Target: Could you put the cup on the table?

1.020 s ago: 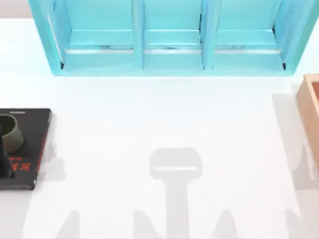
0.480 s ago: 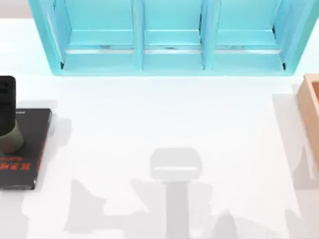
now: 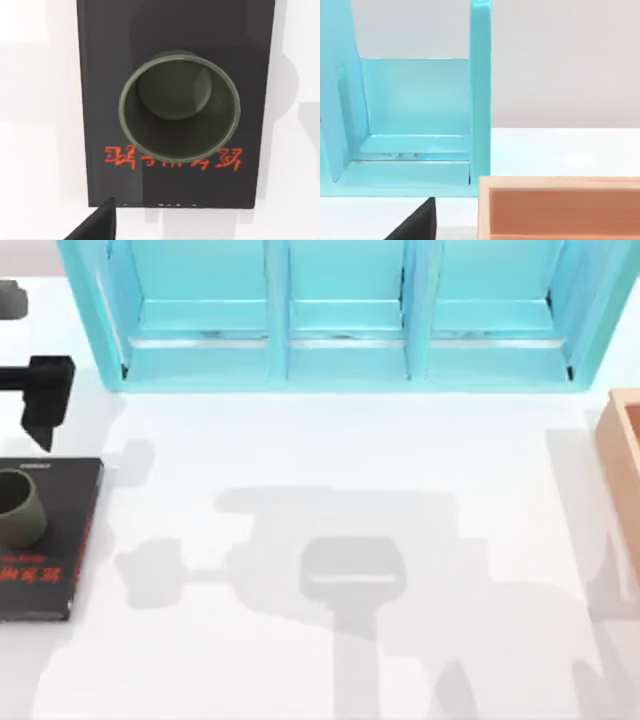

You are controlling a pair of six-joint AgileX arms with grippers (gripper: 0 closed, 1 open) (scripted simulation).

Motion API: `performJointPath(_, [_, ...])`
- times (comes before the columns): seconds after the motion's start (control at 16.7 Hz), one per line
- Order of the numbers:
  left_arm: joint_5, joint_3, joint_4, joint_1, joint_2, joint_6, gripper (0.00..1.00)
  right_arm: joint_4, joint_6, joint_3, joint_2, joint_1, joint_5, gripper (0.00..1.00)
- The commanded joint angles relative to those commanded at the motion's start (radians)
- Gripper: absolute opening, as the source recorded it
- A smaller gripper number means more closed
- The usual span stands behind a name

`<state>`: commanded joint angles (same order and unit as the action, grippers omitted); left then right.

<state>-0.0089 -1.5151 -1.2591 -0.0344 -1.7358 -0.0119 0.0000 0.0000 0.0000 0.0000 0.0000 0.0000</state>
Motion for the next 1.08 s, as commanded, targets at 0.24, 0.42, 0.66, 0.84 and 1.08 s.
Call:
performJointPath(0.24, [0.006,-0.117,-0.087,-0.003,-0.119,-0.002,1.00,0.000,0.000,0.000,0.000,0.000,0.000,1.00])
performJointPath(0.42, [0.006,-0.121,-0.090,-0.003,-0.123,-0.002,1.00,0.000,0.000,0.000,0.000,0.000,0.000,1.00])
performJointPath(0.66, [0.006,-0.104,-0.072,0.001,-0.125,0.000,1.00,0.000,0.000,0.000,0.000,0.000,0.000,1.00])
performJointPath(0.84, [0.007,-0.019,0.027,0.000,-0.142,0.002,1.00,0.000,0.000,0.000,0.000,0.000,0.000,1.00])
performJointPath(1.08, [0.007,0.136,0.230,0.001,-0.176,0.003,1.00,0.000,0.000,0.000,0.000,0.000,0.000,1.00])
